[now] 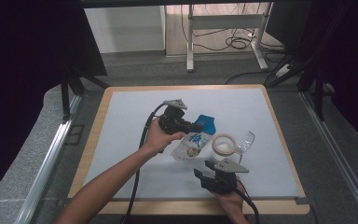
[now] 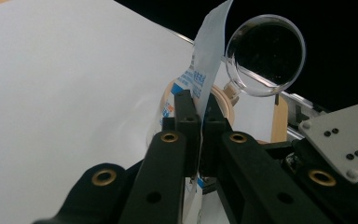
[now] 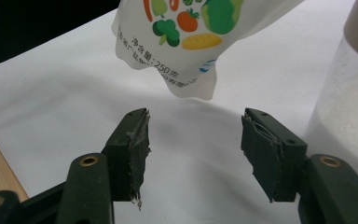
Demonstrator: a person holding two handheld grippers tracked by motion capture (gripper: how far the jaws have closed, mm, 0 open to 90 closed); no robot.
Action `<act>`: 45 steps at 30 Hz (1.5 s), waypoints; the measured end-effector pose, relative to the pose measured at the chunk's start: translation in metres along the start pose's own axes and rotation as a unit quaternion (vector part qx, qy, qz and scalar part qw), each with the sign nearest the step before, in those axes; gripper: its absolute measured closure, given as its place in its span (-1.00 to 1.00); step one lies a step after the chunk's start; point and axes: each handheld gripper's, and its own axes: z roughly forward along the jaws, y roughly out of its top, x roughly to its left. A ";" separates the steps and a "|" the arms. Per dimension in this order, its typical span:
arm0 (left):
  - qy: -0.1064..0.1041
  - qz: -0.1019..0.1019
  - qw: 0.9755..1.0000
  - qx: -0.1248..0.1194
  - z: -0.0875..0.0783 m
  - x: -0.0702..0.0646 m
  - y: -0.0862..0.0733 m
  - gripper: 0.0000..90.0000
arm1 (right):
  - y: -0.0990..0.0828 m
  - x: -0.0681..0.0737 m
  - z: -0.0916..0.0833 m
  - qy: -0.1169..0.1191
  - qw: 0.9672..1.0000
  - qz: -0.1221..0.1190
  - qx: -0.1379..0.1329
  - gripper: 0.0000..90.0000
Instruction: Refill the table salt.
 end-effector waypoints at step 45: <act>0.124 -0.064 0.983 -0.122 -0.086 0.070 -0.051 1.00 | 0.003 -0.009 -0.007 -0.003 1.000 0.000 -0.016 -0.07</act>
